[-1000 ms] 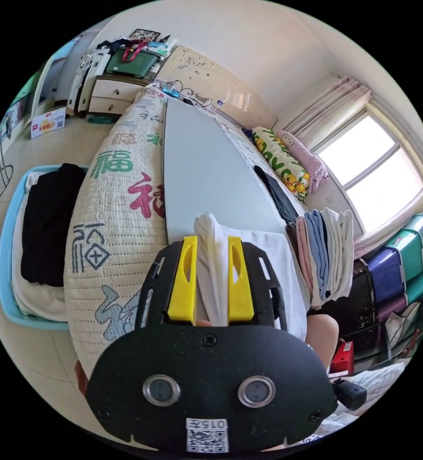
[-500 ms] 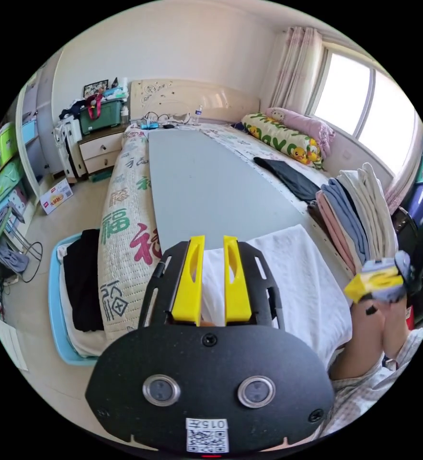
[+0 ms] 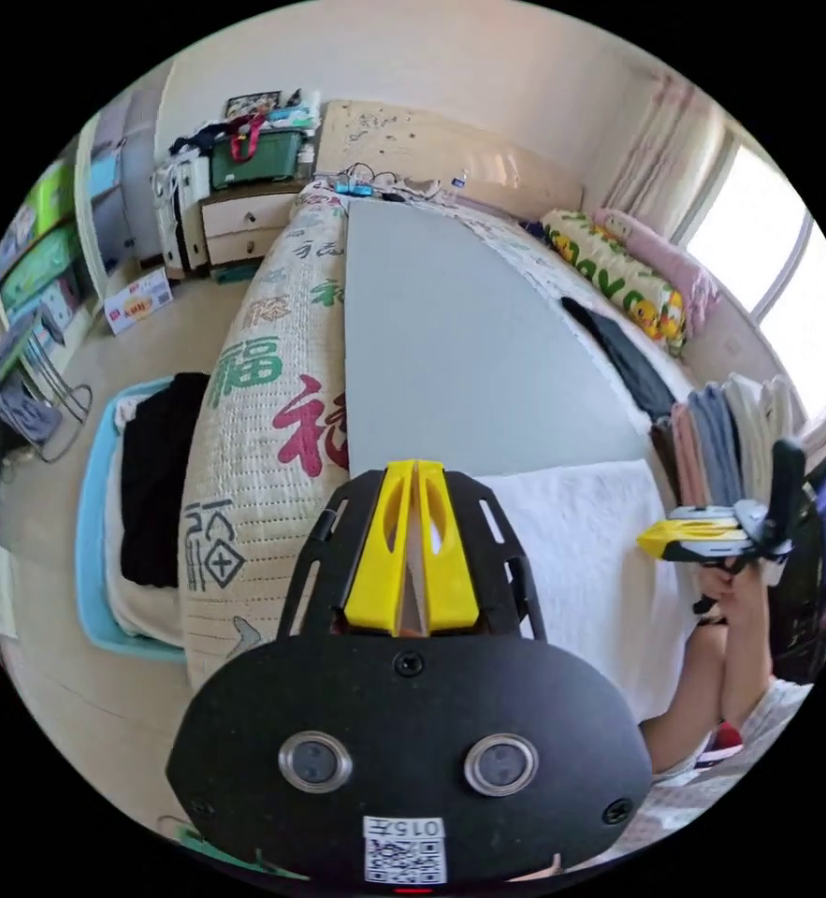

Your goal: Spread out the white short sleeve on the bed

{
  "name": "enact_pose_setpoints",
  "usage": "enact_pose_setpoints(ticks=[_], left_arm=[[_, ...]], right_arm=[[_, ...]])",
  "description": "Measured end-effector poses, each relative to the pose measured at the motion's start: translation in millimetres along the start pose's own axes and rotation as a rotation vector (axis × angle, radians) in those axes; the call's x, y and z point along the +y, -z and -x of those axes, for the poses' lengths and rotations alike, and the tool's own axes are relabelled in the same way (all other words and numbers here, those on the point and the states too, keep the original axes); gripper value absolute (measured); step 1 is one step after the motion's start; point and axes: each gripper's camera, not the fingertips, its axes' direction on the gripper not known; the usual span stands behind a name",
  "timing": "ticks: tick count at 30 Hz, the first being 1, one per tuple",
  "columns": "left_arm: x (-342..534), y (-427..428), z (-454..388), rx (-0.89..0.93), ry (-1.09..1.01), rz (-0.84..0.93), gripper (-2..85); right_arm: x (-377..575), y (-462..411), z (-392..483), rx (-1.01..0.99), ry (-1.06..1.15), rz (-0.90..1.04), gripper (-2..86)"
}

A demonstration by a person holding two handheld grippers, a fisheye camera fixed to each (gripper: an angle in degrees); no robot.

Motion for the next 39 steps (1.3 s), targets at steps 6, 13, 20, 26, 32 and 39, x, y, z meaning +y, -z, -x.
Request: enact_pose_setpoints(ticks=[6, 13, 20, 26, 32, 39], left_arm=[[19, 5, 87, 0.385, 0.359, -0.123, -0.8], [26, 20, 124, 0.383, 0.402, -0.180, -0.1], [16, 2, 120, 0.404, 0.238, -0.078, 5.2], [11, -3, 132, 0.415, 0.268, -0.103, -0.2], [18, 11, 154, 0.343, 0.256, -0.102, 5.0], [27, 0, 173, 0.466, 0.152, 0.036, 11.5]], right_arm=[[7, -37, 1, 0.192, -0.014, 0.063, -0.5], [19, -78, 1, 0.241, -0.002, 0.069, -0.3], [48, -73, -54, 0.179, -0.203, -0.162, 7.3], [56, -128, -82, 0.148, -0.239, -0.111, 11.5], [66, -171, -117, 0.021, -0.256, -0.111, 9.8], [51, -238, -141, -0.231, -0.240, -0.104, 7.3]])
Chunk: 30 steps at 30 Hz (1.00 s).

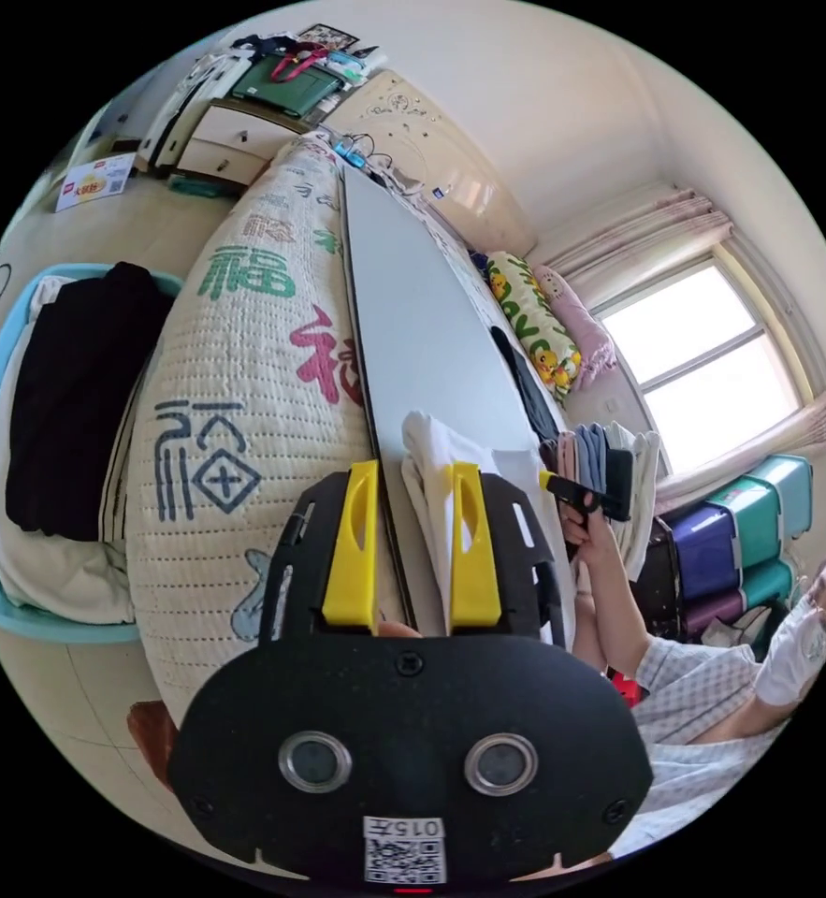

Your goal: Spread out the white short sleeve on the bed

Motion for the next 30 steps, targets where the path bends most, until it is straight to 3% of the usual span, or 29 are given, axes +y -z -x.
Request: enact_pose_setpoints(ticks=[3, 6, 13, 16, 19, 30], left_arm=[[8, 7, 14, 0.068, 0.004, 0.015, 12.1], [14, 13, 32, 0.143, 0.038, -0.011, 11.1], [16, 24, 34, 0.088, 0.024, -0.028, 8.6], [19, 30, 31, 0.070, -0.003, -0.044, 9.1], [23, 33, 40, 0.099, 0.026, -0.037, 9.4], [54, 63, 65, 0.165, 0.062, -0.041, 9.3]], right_arm=[[-9, -41, 9, -0.043, 0.048, 0.058, 7.2], [-6, -57, 23, 0.076, 0.117, 0.048, 6.9], [24, -36, -8, 0.042, 0.108, -0.157, 2.9], [23, -54, -3, 0.057, 0.171, -0.086, 2.1], [17, -85, -7, 0.195, 0.156, 0.010, 1.9], [41, -141, 13, 0.410, 0.367, 0.100, 1.8]])
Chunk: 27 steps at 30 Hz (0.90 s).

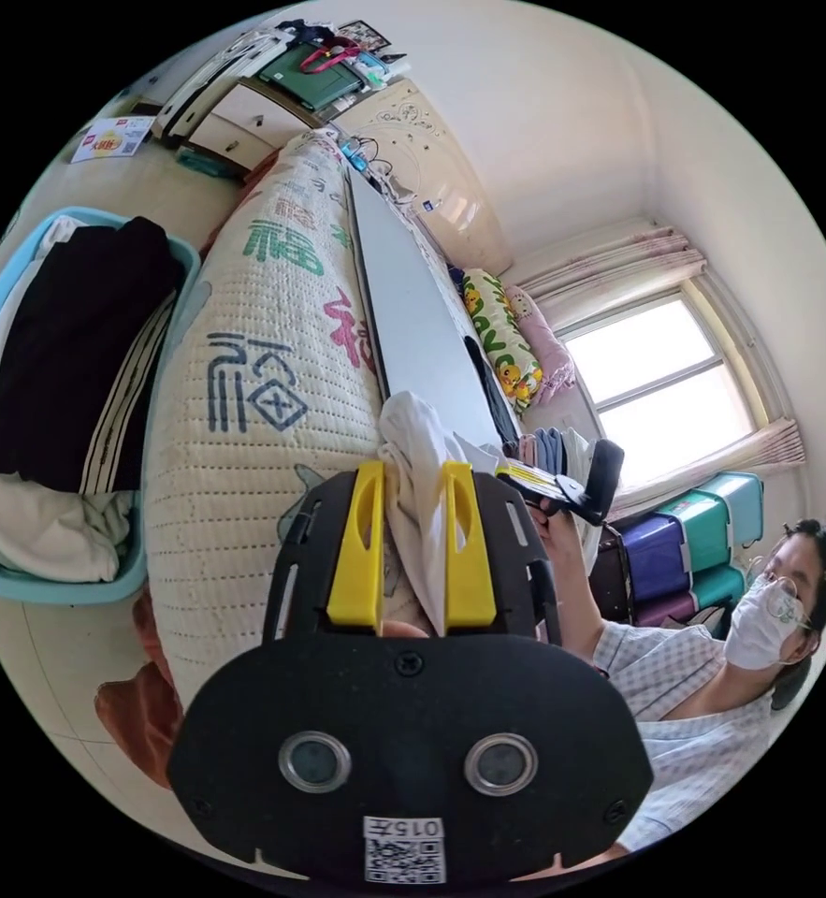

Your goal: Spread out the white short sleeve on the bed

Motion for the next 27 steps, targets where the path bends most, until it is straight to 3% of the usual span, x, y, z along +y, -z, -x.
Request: enact_pose_setpoints(ticks=[6, 12, 19, 27], left_arm=[[18, 14, -1, 0.066, -0.006, -0.041, 4.7], [38, 48, -79, 0.060, -0.206, -0.122, 2.6], [87, 88, -247, 0.115, -0.548, -0.247, 1.6], [134, 70, -454, 0.192, -0.874, -0.263, 1.4]], right_arm=[[45, 9, -21, -0.032, 0.001, -0.107, 1.7], [133, 95, -50, -0.093, -0.009, -0.335, 1.4], [260, 273, -75, -0.109, 0.027, -0.525, 1.0], [437, 464, -48, 0.153, 0.067, -0.821, 0.9]])
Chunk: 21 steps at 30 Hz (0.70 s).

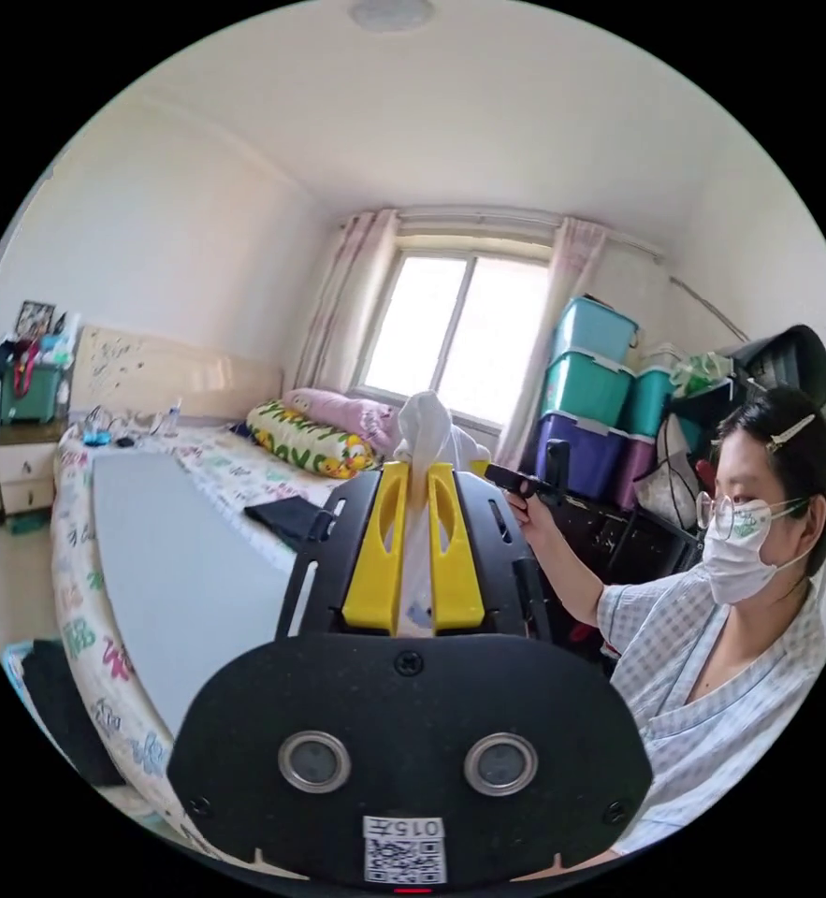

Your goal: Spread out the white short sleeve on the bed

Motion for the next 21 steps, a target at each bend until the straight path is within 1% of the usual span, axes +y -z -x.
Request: enact_pose_setpoints(ticks=[2, 3, 5, 6, 8, 10, 12, 14, 15, 17, 18, 20, 21], left_arm=[[-26, -32, -33, 0.074, -0.063, -0.016, 1.3], [-32, -41, -39, 0.094, -0.073, -0.018, 1.2], [-51, -82, -55, 0.172, -0.103, -0.014, 1.2], [-54, -94, -57, 0.189, -0.104, -0.010, 1.2], [-65, -143, -59, 0.249, -0.092, 0.009, 1.2], [-70, -181, -52, 0.287, -0.070, 0.025, 1.3], [-72, -223, -38, 0.317, -0.034, 0.050, 1.4], [-66, -284, -7, 0.331, 0.050, 0.091, 1.5], [-62, -300, 2, 0.323, 0.072, 0.105, 1.6], [-43, -367, 41, 0.250, 0.143, 0.179, 2.0], [-37, -384, 52, 0.226, 0.158, 0.203, 2.1], [-8, -447, 98, 0.117, 0.241, 0.333, 2.8], [0, -459, 109, 0.084, 0.269, 0.370, 3.1]], right_arm=[[-1, 70, -6, 0.075, 0.006, -0.042, 0.8], [-1, 84, -8, 0.096, 0.007, -0.047, 0.8], [-4, 133, -14, 0.213, 0.017, -0.056, 0.8], [-5, 141, -16, 0.247, 0.021, -0.055, 0.8], [-9, 165, -29, 0.371, 0.015, -0.051, 0.8], [-11, 169, -46, 0.453, 0.004, -0.036, 1.0], [-10, 160, -72, 0.524, -0.027, -0.002, 1.1], [3, 127, -120, 0.613, -0.085, 0.084, 1.6], [7, 116, -135, 0.634, -0.101, 0.113, 1.8], [34, 58, -203, 0.683, -0.188, 0.256, 2.9], [42, 42, -221, 0.687, -0.220, 0.301, 3.3], [73, -11, -283, 0.722, -0.394, 0.508, 6.4], [77, -18, -290, 0.750, -0.412, 0.538, 6.7]])
